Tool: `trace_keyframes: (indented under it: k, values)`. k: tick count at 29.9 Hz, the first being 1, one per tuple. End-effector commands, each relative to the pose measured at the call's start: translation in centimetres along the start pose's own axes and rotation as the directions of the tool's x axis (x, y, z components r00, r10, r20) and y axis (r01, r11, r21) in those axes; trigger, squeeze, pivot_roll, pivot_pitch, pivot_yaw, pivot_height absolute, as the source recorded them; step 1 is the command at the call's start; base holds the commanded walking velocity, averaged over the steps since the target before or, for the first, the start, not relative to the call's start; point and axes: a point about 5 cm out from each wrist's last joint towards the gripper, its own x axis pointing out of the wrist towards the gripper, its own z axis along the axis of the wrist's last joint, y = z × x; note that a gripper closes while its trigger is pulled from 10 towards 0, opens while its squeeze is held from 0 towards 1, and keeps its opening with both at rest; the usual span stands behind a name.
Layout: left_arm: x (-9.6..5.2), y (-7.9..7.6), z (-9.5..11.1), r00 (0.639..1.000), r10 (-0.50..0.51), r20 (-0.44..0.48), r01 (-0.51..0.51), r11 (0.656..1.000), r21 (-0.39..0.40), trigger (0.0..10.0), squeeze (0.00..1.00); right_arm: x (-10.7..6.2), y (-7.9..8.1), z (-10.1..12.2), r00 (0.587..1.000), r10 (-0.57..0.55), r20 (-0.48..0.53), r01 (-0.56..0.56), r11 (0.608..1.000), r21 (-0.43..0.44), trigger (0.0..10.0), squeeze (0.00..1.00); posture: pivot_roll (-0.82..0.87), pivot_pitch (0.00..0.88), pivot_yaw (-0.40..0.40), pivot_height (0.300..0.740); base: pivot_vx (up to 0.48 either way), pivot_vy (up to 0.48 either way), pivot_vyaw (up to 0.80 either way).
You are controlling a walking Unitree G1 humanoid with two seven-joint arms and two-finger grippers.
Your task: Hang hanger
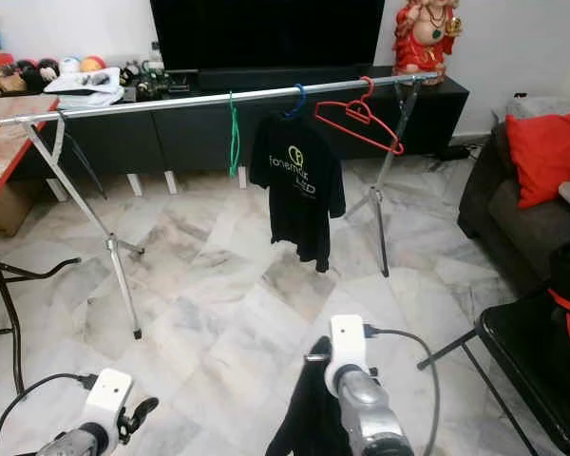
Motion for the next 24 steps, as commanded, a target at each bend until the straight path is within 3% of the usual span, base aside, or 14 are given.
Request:
trace_keyframes:
  k: [1, 4, 9, 11, 13, 14, 17, 20, 24]
  values:
    - [0.2, -0.2, 0.3, 1.0, -0.01, 0.002, 0.01, 1.0, 0.006, 10.0, 0.0, 0.1, -0.4, 0.6, 1.0, -0.005, 0.026, 0.006, 1.0, -0.012, 10.0, 0.0, 0.06, 0.061, 0.006, 0.74, 0.0, 0.0, 0.0]
    - [0.3, -0.4, 0.5, 1.0, -0.019, 0.014, 0.019, 1.0, 0.0, 10.0, 0.0, 0.1, -0.5, 0.4, 1.0, -0.008, 0.022, 0.008, 1.0, -0.01, 10.0, 0.0, 0.06, 0.061, 0.006, 0.74, 0.0, 0.0, 0.0]
    - [0.9, -0.6, 3.8, 0.985, -0.109, 0.137, 0.105, 0.994, 0.042, 10.0, 0.0, 0.2, -0.3, 0.3, 0.999, 0.047, -0.02, -0.048, 0.996, -0.071, 10.0, 0.0, 0.07, 0.061, -0.004, 0.74, 0.0, 0.0, 0.0]
    - [1.3, -1.7, 5.3, 0.959, -0.234, 0.159, 0.225, 0.972, 0.071, 10.0, 0.0, 0.4, -0.1, 0.4, 0.996, 0.072, -0.051, -0.078, 0.991, -0.11, 10.0, 0.0, 0.07, 0.06, -0.009, 0.74, 0.0, 0.0, 0.0]
    - [1.4, -2.3, 5.9, 0.942, -0.296, 0.159, 0.286, 0.954, 0.084, 10.0, 0.0, 0.5, 0.0, 0.4, 0.995, 0.083, -0.062, -0.091, 0.987, -0.133, 10.0, 0.0, 0.08, 0.06, -0.013, 0.74, 0.0, 0.0, 0.0]
    - [1.5, -3.1, 6.4, 0.91, -0.387, 0.15, 0.374, 0.921, 0.112, 10.0, 0.0, 0.6, 0.1, 0.9, 0.995, 0.091, -0.051, -0.097, 0.986, -0.133, 10.0, 0.0, 0.08, 0.06, -0.015, 0.74, 0.0, 0.0, 0.0]
    - [1.7, -4.3, 7.6, 0.862, -0.491, 0.128, 0.464, 0.865, 0.193, 10.0, 0.0, 0.8, 0.8, 2.8, 0.988, 0.151, -0.009, -0.151, 0.978, -0.146, 10.0, 0.0, 0.07, 0.056, -0.015, 0.74, 0.0, 0.0, 0.0]
    - [1.9, -4.7, 8.8, 0.847, -0.511, 0.149, 0.481, 0.854, 0.198, 10.0, 0.0, 1.0, 1.6, 3.7, 0.978, 0.21, -0.006, -0.208, 0.965, -0.158, 10.0, 0.0, 0.06, 0.055, -0.02, 0.74, 0.0, 0.0, 0.0]
    - [2.0, -5.0, 9.6, 0.83, -0.538, 0.148, 0.507, 0.837, 0.204, 10.0, 0.0, 1.0, 2.5, 3.2, 0.961, 0.273, -0.049, -0.277, 0.94, -0.198, 10.0, 0.0, 0.07, 0.051, -0.032, 0.74, 0.0, 0.0, 0.0]
